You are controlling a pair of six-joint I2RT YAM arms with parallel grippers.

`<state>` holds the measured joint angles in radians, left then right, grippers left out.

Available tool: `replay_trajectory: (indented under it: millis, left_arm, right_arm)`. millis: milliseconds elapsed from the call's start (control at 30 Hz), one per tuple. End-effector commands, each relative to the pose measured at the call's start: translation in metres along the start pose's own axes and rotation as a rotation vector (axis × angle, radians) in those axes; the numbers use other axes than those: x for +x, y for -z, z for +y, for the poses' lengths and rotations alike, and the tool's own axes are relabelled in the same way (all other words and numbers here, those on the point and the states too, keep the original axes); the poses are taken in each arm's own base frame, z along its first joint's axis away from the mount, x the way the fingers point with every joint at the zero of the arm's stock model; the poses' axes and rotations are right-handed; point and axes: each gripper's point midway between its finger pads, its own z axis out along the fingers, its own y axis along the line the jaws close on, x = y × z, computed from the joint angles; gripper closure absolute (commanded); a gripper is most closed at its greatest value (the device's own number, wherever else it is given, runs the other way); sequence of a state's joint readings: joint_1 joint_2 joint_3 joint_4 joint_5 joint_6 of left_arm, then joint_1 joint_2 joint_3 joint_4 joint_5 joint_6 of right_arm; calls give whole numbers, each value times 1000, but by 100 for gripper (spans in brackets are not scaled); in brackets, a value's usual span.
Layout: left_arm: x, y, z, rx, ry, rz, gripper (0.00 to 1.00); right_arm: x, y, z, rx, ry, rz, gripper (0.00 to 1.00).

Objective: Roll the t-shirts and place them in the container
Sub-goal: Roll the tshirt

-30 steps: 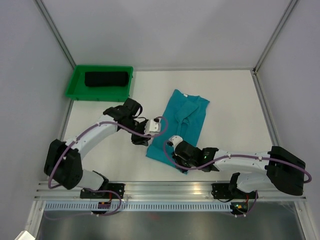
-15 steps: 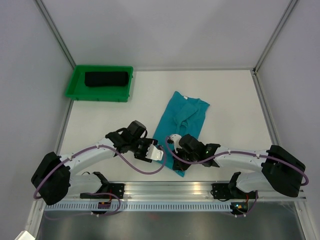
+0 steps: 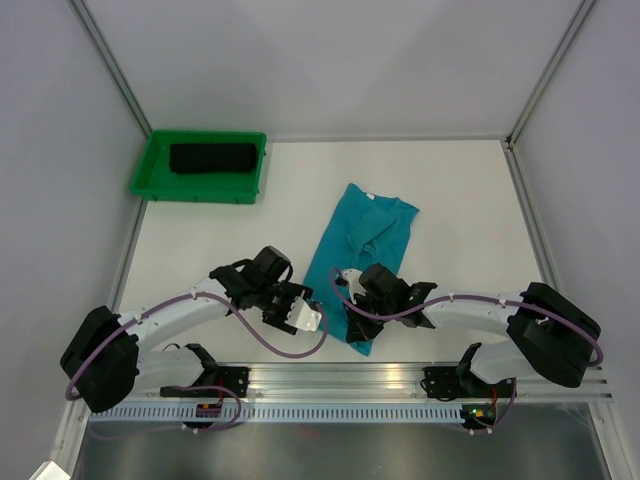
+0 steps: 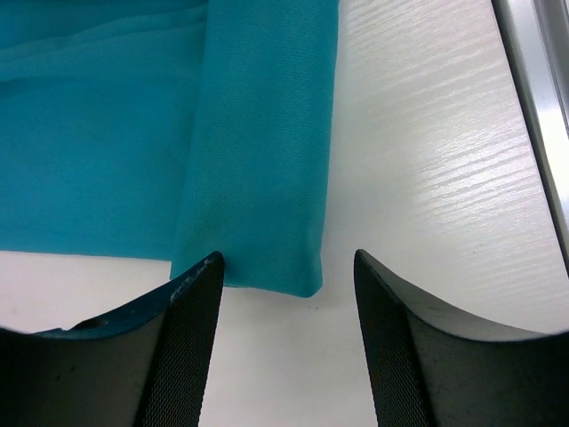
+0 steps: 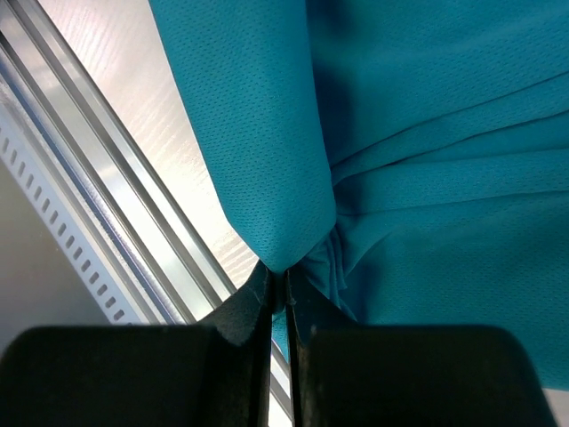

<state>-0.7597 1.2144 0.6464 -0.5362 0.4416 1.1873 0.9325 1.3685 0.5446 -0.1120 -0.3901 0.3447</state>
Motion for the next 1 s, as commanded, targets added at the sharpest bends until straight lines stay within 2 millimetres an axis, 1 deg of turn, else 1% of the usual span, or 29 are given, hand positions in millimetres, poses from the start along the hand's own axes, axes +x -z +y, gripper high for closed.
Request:
replay_trajectory:
  millis: [0, 100, 133, 267, 300, 467, 567, 600, 667, 700, 733, 767, 800, 833, 867, 900, 933, 967]
  left_arm:
    - [-22, 8, 0, 18, -87, -77, 34]
    - [-22, -2, -1, 27, -71, -68, 33]
    - [-25, -4, 7, -1, -80, -72, 33]
    - [-26, -10, 20, -17, -81, -50, 32]
    - [-23, -14, 18, 0, -76, -40, 30]
    - [-6, -25, 11, 39, -59, 20, 30]
    - [4, -29, 6, 56, -44, 52, 34]
    - [6, -30, 4, 63, -47, 58, 39]
    - [10, -31, 0, 72, -43, 69, 51]
    - [11, -32, -1, 74, -28, 74, 67]
    - [12, -31, 0, 70, -18, 78, 73]
    - [11, -30, 1, 66, -13, 83, 78]
    - [11, -28, -2, 76, 2, 88, 89]
    - [9, -26, 0, 77, 9, 88, 94]
    - [7, -24, -1, 90, 18, 83, 97]
    - [5, -22, -3, 107, 37, 78, 98]
    - [1, -16, -8, 150, 63, 78, 98]
    - [-6, -14, -13, 184, 86, 43, 98]
  right_arm:
    - [-8, -1, 4, -32, 28, -15, 96]
    - [-8, -2, 6, -40, 33, -11, 95]
    - [-8, -3, 6, -43, 33, -5, 96]
    - [-7, -4, 6, -47, 37, 3, 96]
    - [-7, -4, 5, -47, 36, 1, 96]
    - [-8, -3, 5, -51, 40, -8, 95]
    - [-6, -2, 5, -57, 40, -6, 94]
    - [-6, -2, 5, -57, 41, -6, 94]
    - [-9, -2, 2, -34, 44, -12, 84]
    - [-6, -1, -1, -17, 40, 2, 81]
    - [-8, 1, -1, -9, 40, -1, 73]
    - [-11, 3, -4, 17, 35, -16, 68]
    - [-9, 5, -5, 31, 27, -15, 63]
    - [-10, 8, -7, 44, 21, -25, 58]
    - [-13, 12, -10, 70, 19, -49, 56]
    - [-10, 15, -13, 94, 0, -41, 55]
    - [-10, 17, -14, 105, -6, -46, 54]
    - [-13, 21, -11, 105, -5, -63, 53]
